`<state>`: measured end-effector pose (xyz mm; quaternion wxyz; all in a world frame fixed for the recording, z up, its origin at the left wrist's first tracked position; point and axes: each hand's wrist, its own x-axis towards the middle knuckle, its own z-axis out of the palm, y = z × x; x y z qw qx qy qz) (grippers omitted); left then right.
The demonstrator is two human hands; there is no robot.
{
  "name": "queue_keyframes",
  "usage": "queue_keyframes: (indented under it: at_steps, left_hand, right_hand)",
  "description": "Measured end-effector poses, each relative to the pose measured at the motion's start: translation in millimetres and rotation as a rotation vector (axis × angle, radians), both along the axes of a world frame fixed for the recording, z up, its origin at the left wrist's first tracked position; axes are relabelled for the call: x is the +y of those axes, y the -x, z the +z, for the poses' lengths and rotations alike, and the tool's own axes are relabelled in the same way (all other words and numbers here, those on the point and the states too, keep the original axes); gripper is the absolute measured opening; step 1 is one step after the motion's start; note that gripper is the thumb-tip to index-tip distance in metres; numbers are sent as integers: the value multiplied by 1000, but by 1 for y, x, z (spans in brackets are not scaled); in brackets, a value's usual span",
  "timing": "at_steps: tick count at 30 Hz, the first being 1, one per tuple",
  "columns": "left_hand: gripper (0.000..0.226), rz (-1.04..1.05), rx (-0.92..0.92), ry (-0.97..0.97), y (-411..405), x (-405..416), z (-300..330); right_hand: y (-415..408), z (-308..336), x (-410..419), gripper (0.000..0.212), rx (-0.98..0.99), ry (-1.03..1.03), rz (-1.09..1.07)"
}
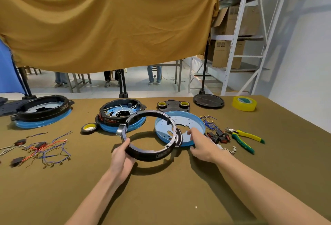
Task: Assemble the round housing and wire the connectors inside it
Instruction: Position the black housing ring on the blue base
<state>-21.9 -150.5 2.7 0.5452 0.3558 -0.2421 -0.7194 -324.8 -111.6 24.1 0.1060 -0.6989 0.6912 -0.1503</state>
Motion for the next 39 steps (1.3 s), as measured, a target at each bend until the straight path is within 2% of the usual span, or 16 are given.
queue_keyframes:
  at_steps: [4,7,11,13,17,22,27,31,33,39]
  left_hand:
    - [15,33,27,-31,-16,10,-2]
    - [17,53,77,-74,-29,17,-3]
    - [37,70,162,-94,-38,23,2]
    - [36,78,137,-93,-36,23,4]
    - [15,54,-26,-63,-17,21,3]
    - [24,13,-150,-43,19,9,0]
    - [24,52,-303,-67,39,-26,-3]
    - [30,29,-383,-90,46,-61,-9]
    - [36,-2,-392,-78,51,-71,-13]
    - [49,-156,-548,-11,48,-69,-14]
  right_hand:
    - [1,1,9,24,126,81,6]
    - [5,15,15,15,88,218,17]
    - [13,35,20,14,22,377,-24]
    - [14,42,23,11,-116,480,-83]
    - [7,59,28,4,-550,617,-205]
    - [-4,69,29,16,-1101,524,-294]
    - [0,68,11,20,-1440,423,-357]
    - [13,68,-5,30,-1831,327,-367]
    - [15,65,-11,33,-1895,210,-381]
    - [11,45,-12,26,-1822,-13,-438]
